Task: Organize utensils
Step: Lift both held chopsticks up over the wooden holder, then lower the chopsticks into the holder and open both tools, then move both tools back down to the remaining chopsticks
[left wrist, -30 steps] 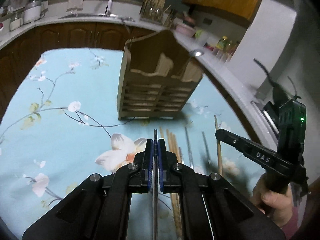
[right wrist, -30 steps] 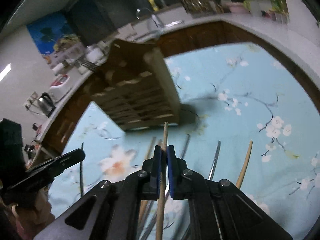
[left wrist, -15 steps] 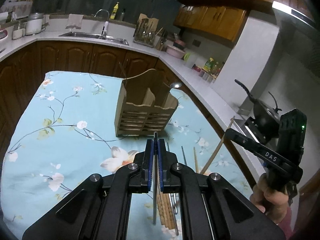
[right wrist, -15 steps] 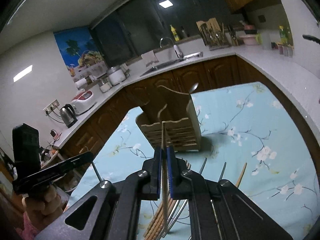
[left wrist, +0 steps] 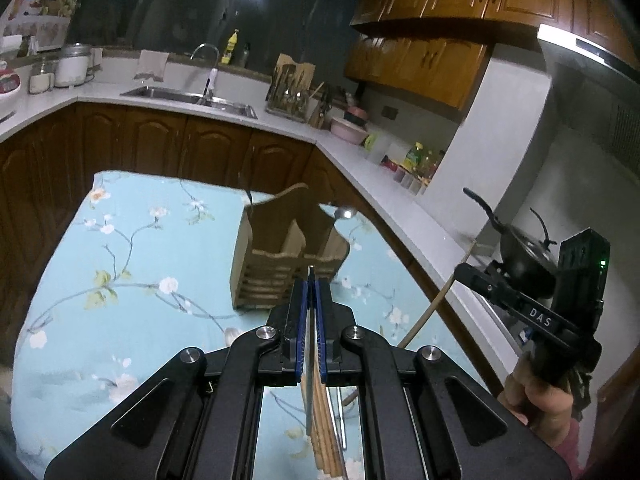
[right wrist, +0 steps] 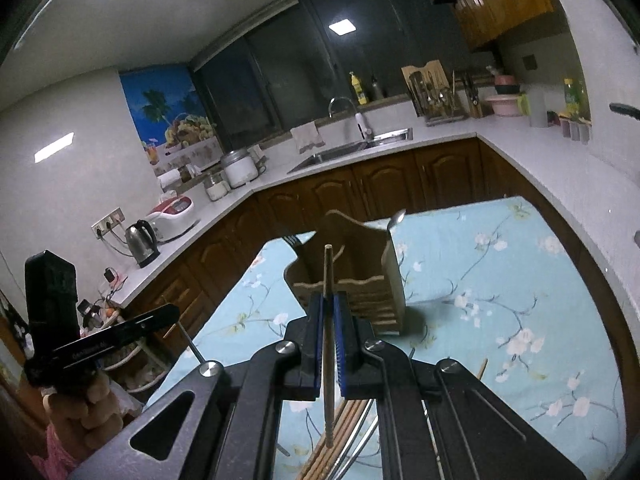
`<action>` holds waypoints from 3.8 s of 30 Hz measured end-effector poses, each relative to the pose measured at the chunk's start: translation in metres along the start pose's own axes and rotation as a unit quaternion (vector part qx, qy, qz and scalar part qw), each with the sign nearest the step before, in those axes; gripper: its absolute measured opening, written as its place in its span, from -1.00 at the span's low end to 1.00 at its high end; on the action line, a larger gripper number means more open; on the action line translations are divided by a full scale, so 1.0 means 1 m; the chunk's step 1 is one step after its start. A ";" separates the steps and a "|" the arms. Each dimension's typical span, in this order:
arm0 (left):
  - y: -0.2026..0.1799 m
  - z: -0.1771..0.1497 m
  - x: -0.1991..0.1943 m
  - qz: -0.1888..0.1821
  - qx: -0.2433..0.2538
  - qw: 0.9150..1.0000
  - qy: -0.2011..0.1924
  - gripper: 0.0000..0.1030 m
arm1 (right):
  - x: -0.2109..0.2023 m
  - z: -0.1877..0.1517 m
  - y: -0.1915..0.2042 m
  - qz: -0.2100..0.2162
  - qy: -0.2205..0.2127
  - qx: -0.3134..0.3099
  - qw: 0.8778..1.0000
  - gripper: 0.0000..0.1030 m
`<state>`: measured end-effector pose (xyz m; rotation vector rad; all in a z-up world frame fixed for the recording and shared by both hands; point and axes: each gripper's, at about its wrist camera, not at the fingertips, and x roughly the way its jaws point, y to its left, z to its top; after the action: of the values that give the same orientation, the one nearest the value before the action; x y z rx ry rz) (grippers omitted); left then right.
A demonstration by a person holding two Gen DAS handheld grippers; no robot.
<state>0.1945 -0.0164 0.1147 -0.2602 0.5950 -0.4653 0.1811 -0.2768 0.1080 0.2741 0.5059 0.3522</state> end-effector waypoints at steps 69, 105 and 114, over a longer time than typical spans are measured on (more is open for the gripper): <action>0.072 0.064 0.127 0.064 -0.078 0.992 -0.071 -0.20 | 0.122 0.054 -0.059 -0.058 -0.061 0.069 0.994 -0.27; 0.038 -0.097 0.041 0.101 -0.037 0.994 0.031 0.83 | -0.026 -0.096 -0.083 -0.143 -0.029 0.107 0.983 0.96; 0.031 -0.092 0.058 0.104 -0.018 0.993 0.055 0.83 | -0.007 -0.100 -0.090 -0.147 0.005 0.101 0.984 0.96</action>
<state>0.1934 -0.0272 0.0020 -0.2046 0.7312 -0.2700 0.1473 -0.3443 -0.0036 0.3878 0.5848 0.0154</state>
